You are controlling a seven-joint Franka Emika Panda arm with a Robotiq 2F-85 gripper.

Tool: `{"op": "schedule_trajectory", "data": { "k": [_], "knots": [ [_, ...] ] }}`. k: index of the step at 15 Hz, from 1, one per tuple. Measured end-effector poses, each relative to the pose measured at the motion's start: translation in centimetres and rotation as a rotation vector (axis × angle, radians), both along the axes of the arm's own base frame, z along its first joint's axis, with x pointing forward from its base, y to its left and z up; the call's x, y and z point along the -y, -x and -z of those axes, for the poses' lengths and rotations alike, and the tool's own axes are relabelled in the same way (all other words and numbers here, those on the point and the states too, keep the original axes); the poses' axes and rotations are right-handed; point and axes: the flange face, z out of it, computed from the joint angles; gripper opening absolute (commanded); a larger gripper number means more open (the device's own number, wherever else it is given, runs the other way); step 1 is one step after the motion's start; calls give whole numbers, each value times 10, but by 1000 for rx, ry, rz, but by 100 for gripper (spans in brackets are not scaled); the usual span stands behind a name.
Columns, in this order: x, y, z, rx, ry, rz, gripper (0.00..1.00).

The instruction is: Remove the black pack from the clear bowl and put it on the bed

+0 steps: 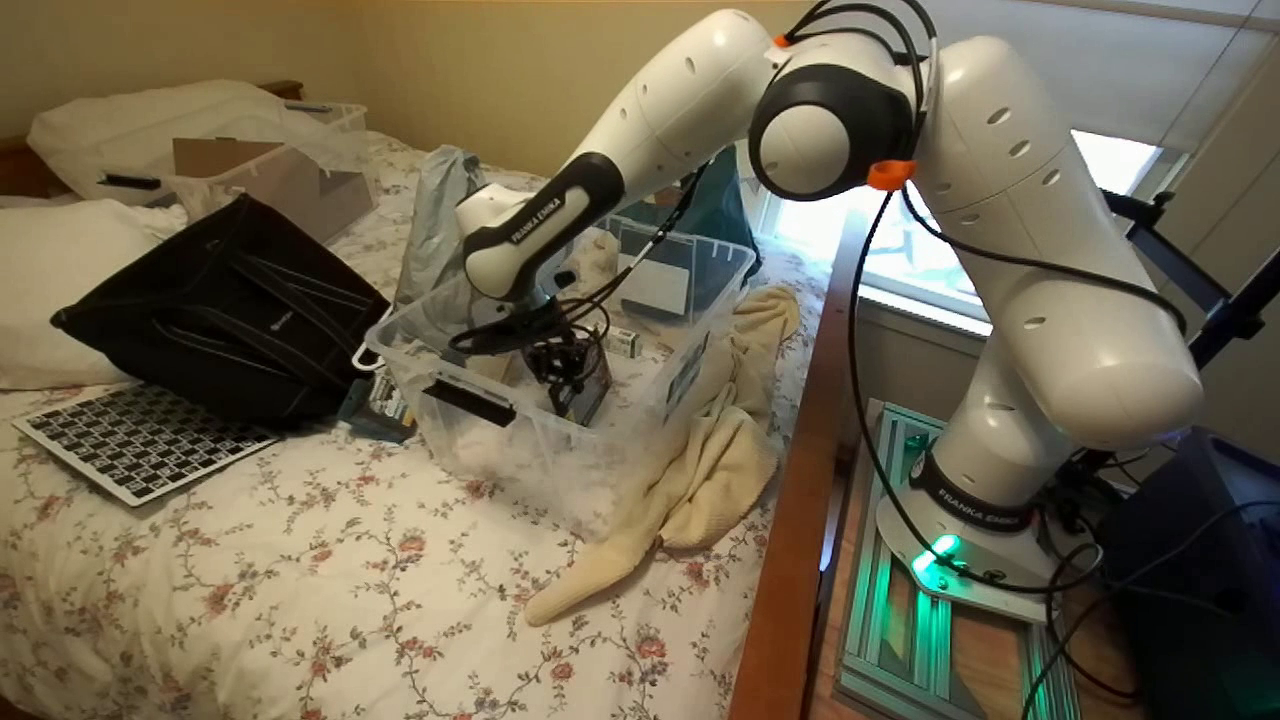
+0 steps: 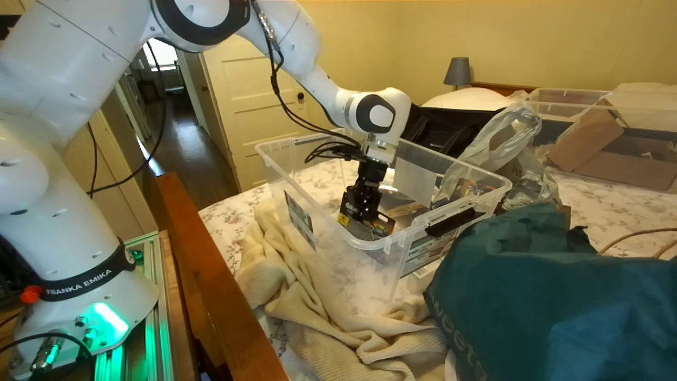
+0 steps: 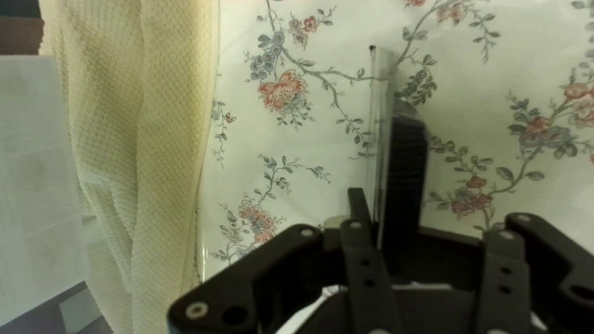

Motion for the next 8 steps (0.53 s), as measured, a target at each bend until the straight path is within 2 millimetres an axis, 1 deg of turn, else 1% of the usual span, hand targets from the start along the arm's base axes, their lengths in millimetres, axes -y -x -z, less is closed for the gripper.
{"op": "schedule_trajectory", "data": {
  "k": [8],
  "knots": [
    [2, 24, -8, 73, 70, 164, 0]
  ]
}}
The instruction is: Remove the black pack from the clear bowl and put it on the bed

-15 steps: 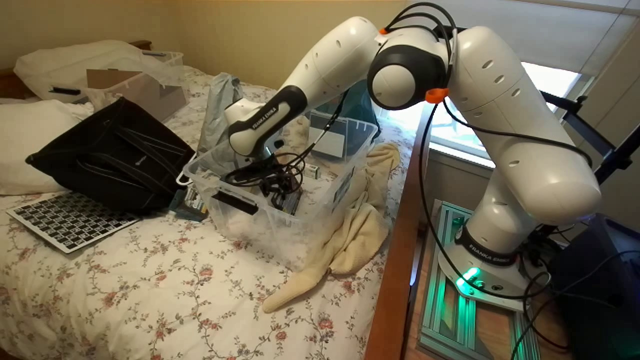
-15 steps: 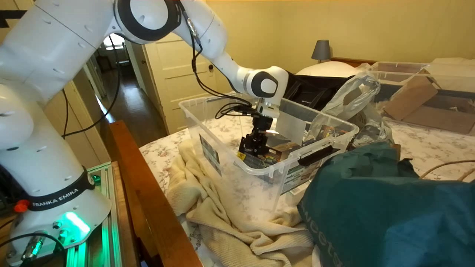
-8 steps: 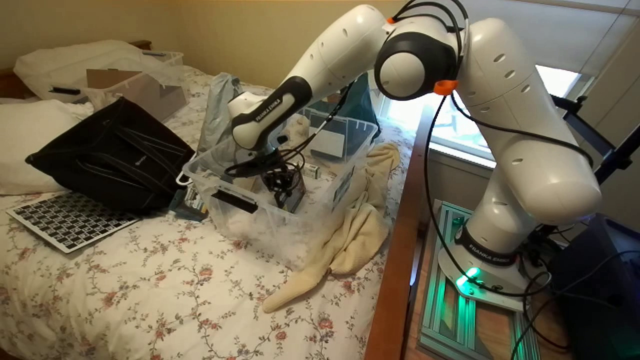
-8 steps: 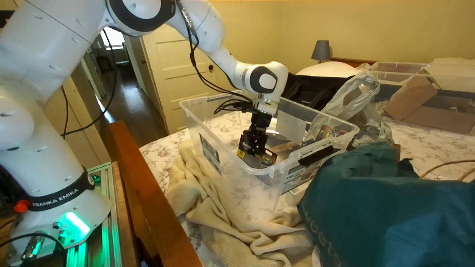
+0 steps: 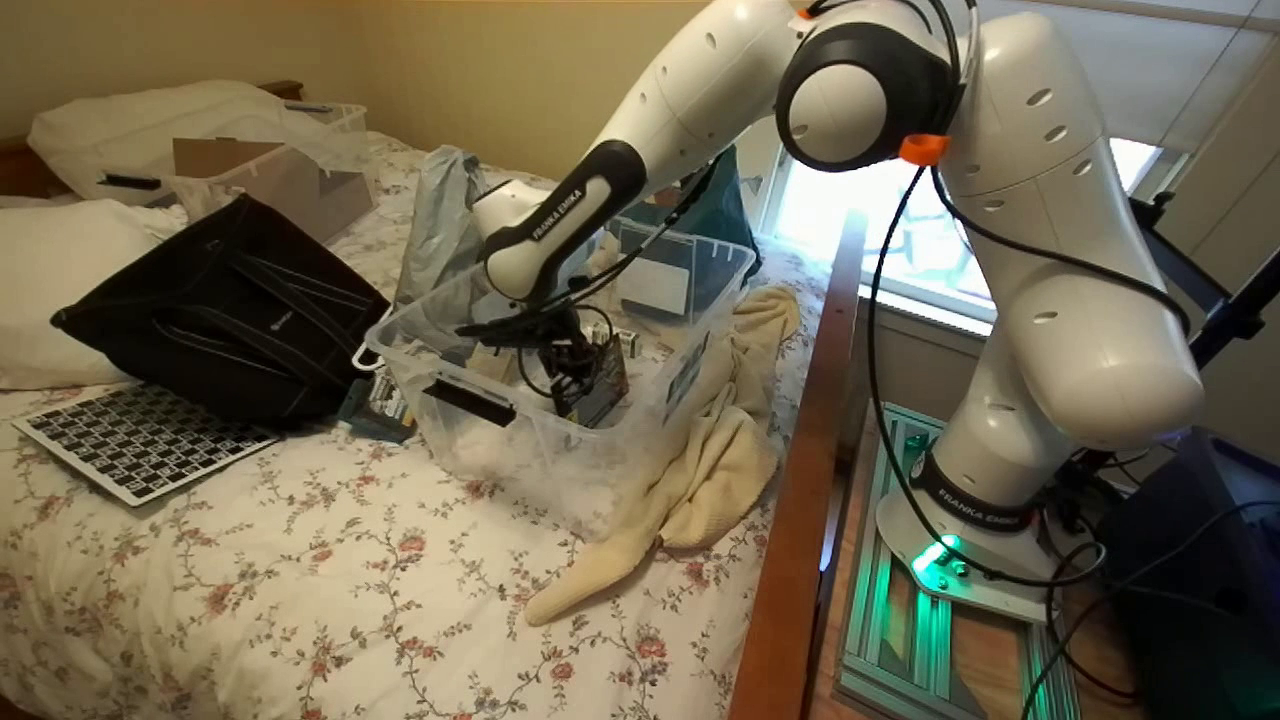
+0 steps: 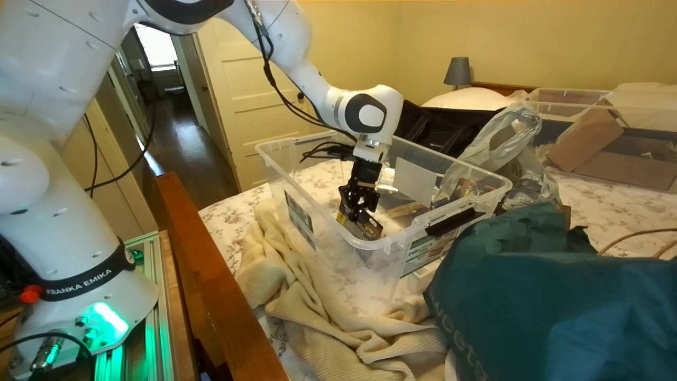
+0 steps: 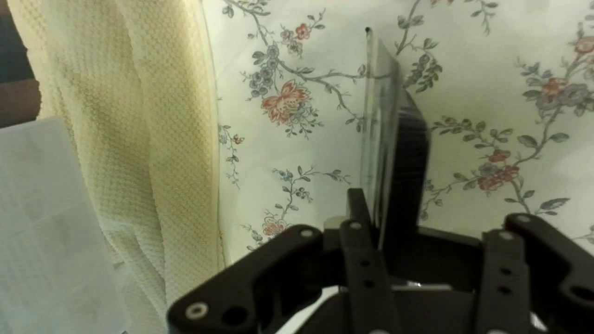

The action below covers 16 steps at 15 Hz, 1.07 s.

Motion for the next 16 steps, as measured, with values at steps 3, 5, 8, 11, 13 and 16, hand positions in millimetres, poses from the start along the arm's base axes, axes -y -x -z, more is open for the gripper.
{"op": "schedule_trajectory", "data": {
  "k": [3, 5, 8, 11, 13, 16],
  "knots": [
    [-1, 5, -16, 93, 39, 57, 0],
    [-3, 12, -34, 153, 83, 90, 0],
    [-4, 29, -60, 202, 159, 124, 0],
    [-4, 45, -81, 231, 238, 142, 0],
    [-4, 51, -91, 250, 276, 145, 0],
    [-4, 58, -104, 286, 330, 149, 0]
  ]
}}
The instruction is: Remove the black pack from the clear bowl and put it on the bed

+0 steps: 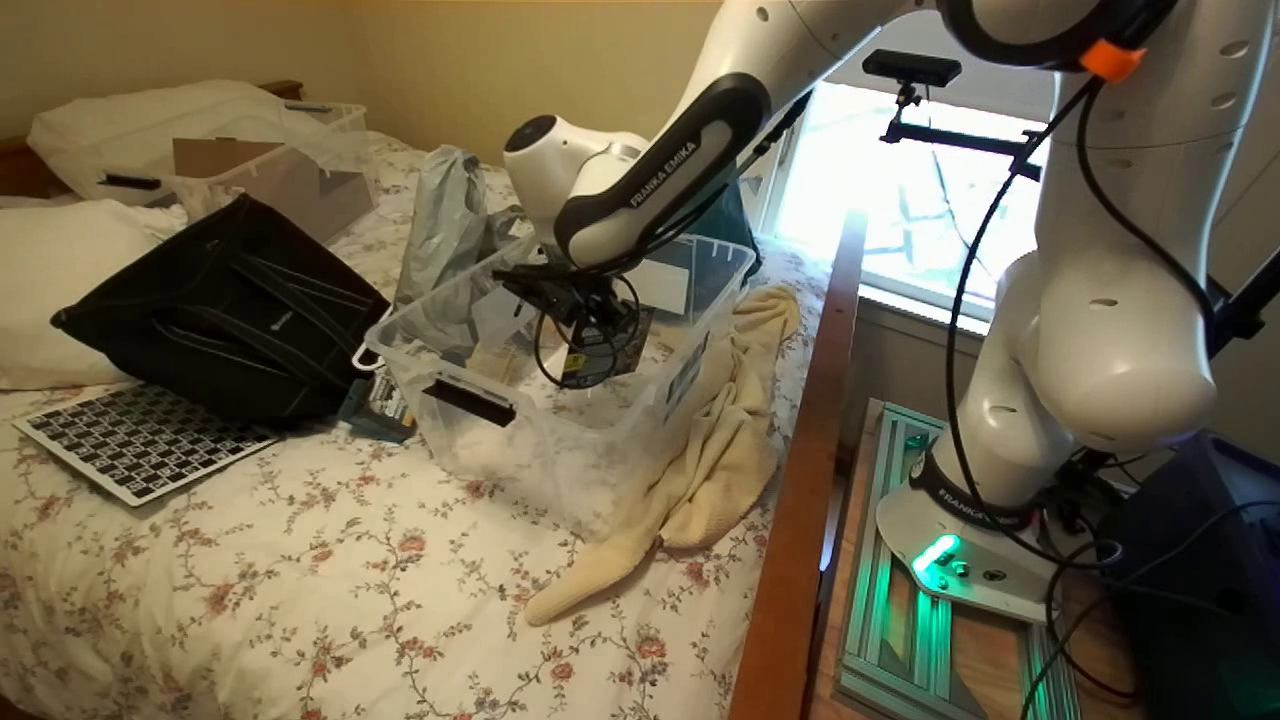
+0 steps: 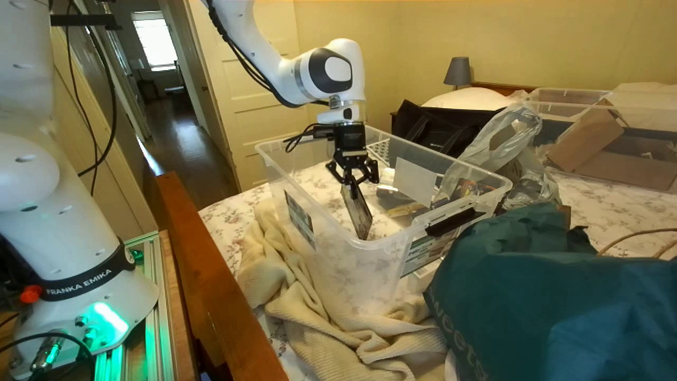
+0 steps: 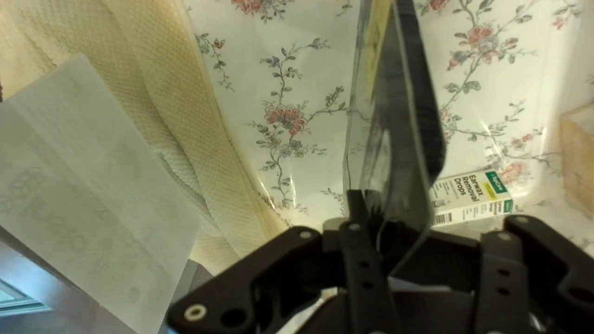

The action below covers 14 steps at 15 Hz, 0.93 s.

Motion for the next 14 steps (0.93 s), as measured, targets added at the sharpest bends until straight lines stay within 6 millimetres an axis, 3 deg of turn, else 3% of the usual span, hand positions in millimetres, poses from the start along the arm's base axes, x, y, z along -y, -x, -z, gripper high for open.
{"op": "schedule_trajectory", "data": {
  "k": [4, 14],
  "knots": [
    [-1, 4, -9, 20, 17, 4, 0],
    [0, 6, -8, 10, 24, 2, 0]
  ]
}}
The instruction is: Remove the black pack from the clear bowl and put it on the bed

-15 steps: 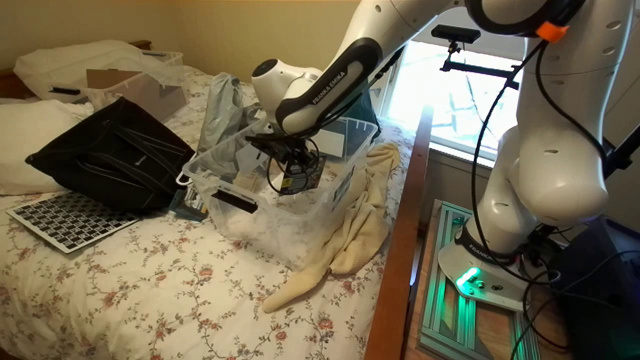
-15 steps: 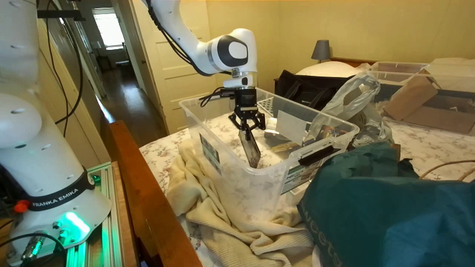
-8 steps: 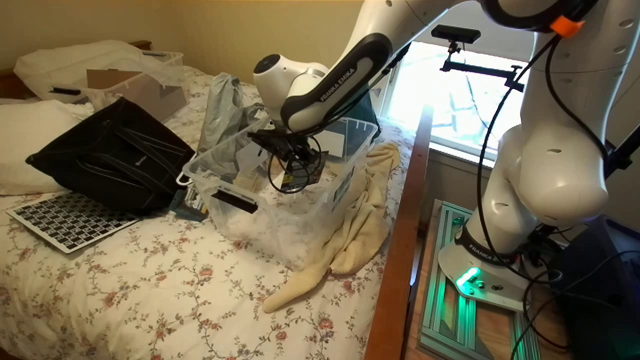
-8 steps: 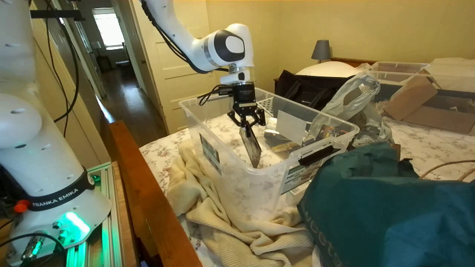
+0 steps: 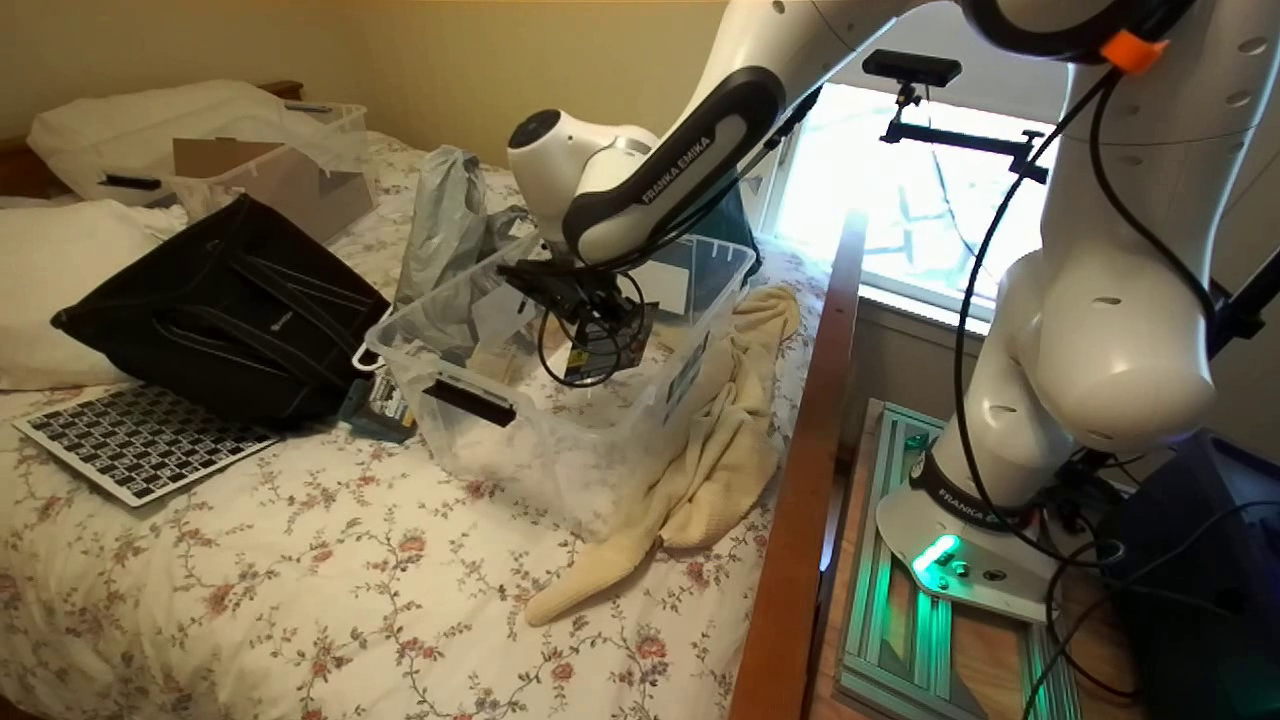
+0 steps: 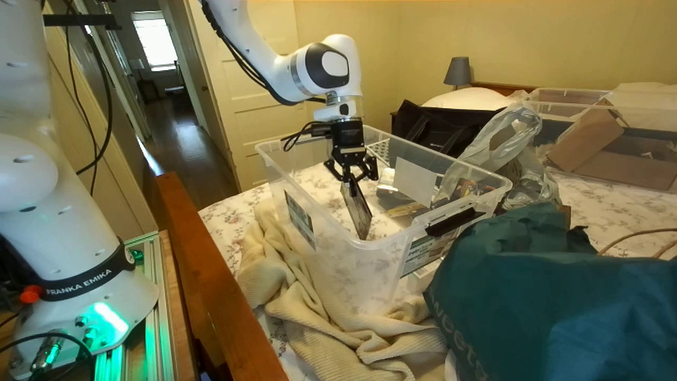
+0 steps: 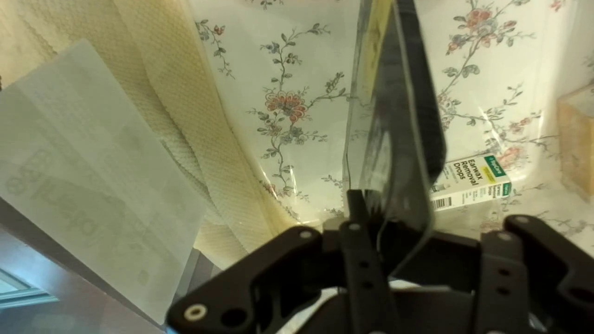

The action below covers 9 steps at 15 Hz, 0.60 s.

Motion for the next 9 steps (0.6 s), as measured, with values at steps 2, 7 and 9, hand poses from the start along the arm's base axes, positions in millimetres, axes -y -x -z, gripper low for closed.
{"op": "schedule_trajectory", "data": {
  "k": [2, 7, 9],
  "knots": [
    [3, 2, -7, -12, 50, -8, 0],
    [2, 13, -49, -50, 207, -36, 0],
    [-2, 13, -68, -48, 261, -66, 0]
  ]
}}
